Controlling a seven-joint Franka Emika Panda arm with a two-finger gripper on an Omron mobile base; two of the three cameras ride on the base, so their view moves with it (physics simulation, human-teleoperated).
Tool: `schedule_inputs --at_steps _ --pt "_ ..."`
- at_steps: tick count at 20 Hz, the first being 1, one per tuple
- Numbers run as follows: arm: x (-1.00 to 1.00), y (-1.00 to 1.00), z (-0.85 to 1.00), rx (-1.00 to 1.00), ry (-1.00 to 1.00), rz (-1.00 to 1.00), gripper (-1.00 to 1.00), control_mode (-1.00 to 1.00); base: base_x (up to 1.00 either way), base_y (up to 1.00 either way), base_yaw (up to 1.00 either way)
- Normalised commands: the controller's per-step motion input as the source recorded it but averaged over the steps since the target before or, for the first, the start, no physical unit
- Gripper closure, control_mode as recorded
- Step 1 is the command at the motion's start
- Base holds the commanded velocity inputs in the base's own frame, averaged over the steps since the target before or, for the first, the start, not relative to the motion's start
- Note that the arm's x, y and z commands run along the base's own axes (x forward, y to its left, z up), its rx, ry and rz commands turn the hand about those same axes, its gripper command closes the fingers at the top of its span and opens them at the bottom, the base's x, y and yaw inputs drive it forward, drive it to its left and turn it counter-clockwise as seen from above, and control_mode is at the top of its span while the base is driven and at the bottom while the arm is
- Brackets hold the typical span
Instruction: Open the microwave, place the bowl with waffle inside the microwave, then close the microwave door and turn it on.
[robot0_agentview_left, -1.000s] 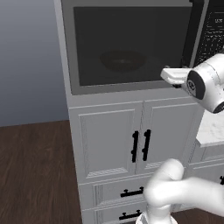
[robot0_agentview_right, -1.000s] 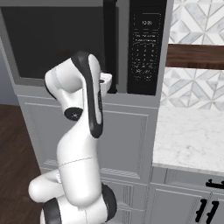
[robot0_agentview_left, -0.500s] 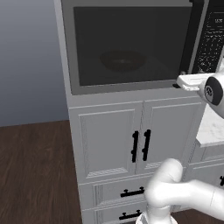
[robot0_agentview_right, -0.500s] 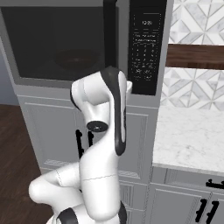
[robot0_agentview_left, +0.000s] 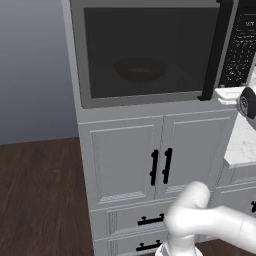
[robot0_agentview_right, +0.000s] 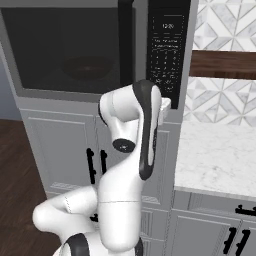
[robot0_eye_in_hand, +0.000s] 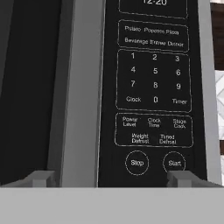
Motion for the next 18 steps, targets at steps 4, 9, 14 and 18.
schedule_inputs --at_steps 4,9,14,18 --pt "0.0 -0.74 0.0 -0.01 0.1 -0.03 -1.0 -1.0 0.0 0.0 0.0" --pt "0.0 -0.42 0.09 0.0 0.05 0.0 -1.0 -1.0 0.0 0.0 0.0" --pt "0.1 -0.17 0.08 0.0 0.04 0.03 -1.0 -1.0 0.0 0.0 0.0" --pt "0.2 0.0 0.0 0.0 0.08 0.01 -1.0 -1.0 0.0 0.0 0.0"
